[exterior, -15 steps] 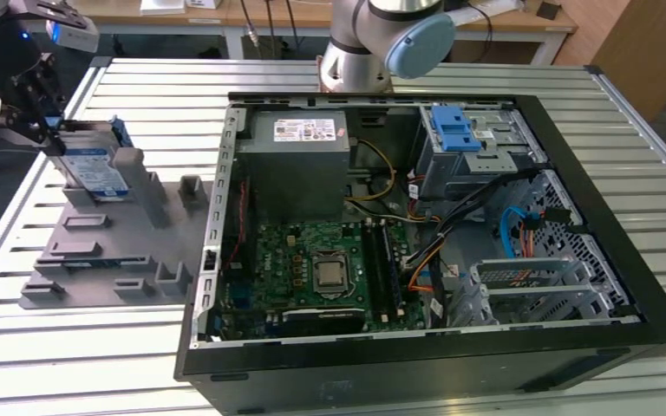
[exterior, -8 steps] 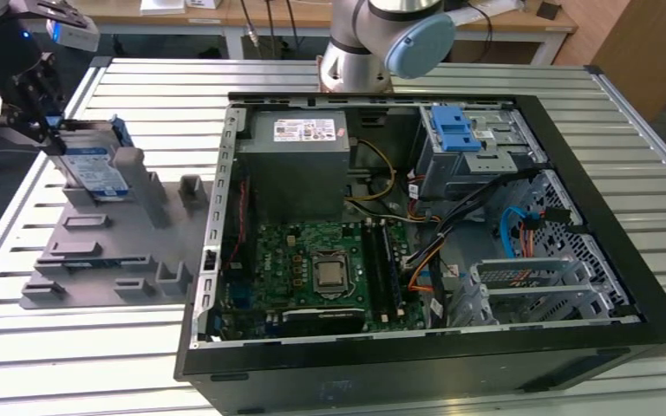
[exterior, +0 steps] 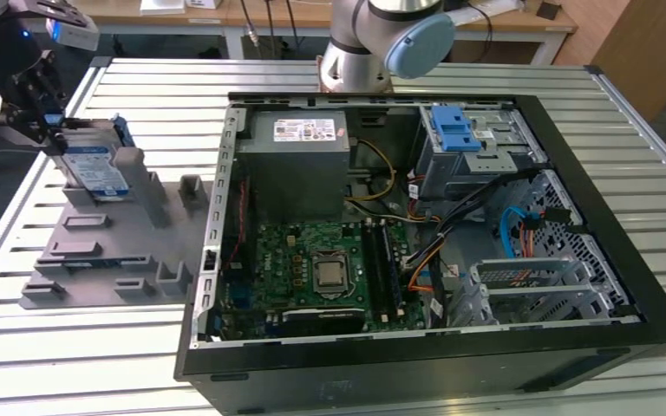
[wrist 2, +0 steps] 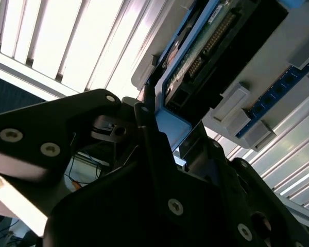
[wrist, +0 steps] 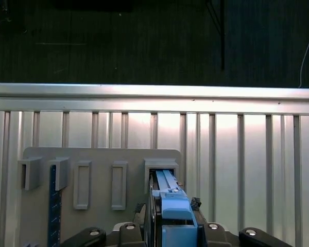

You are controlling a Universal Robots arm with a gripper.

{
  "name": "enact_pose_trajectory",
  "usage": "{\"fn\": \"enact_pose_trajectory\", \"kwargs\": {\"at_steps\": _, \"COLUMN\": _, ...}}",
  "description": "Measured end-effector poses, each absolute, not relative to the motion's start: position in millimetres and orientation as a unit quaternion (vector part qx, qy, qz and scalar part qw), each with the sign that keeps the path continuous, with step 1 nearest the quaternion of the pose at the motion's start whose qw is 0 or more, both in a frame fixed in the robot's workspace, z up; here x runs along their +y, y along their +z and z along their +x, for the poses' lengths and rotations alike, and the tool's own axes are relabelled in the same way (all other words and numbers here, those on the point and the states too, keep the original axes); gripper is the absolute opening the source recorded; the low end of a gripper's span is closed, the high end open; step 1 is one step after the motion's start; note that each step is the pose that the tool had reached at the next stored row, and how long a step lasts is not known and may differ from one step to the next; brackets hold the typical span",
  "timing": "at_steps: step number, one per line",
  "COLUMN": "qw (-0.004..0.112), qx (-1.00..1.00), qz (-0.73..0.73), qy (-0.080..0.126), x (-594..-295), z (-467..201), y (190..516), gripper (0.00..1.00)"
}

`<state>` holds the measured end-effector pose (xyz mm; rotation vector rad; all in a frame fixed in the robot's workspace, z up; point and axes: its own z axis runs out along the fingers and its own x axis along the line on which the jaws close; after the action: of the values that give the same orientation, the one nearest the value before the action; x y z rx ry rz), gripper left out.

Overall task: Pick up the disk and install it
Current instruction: 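Pick up the disk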

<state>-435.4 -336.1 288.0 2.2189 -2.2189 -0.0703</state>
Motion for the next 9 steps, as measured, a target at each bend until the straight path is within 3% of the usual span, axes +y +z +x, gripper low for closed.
{"fn": "enact_pose_trajectory", "kwargs": {"at_steps": 5, "qw": 0.001, "qx": -0.707, "qz": 0.707, "qy": -0.022, "x": -336.1, "z": -435.5, "y": 288.8, "gripper": 0.43}}
{"fn": "enact_pose_trajectory", "kwargs": {"at_steps": 6, "qw": 0.001, "qx": -0.707, "qz": 0.707, "qy": -0.022, "x": -336.1, "z": -435.5, "y": 288.8, "gripper": 0.37}}
{"fn": "enact_pose_trajectory", "kwargs": {"at_steps": 9, "qw": 0.001, "qx": -0.707, "qz": 0.707, "qy": -0.022, "x": -336.1, "z": -435.4, "y": 288.9, "gripper": 0.36}}
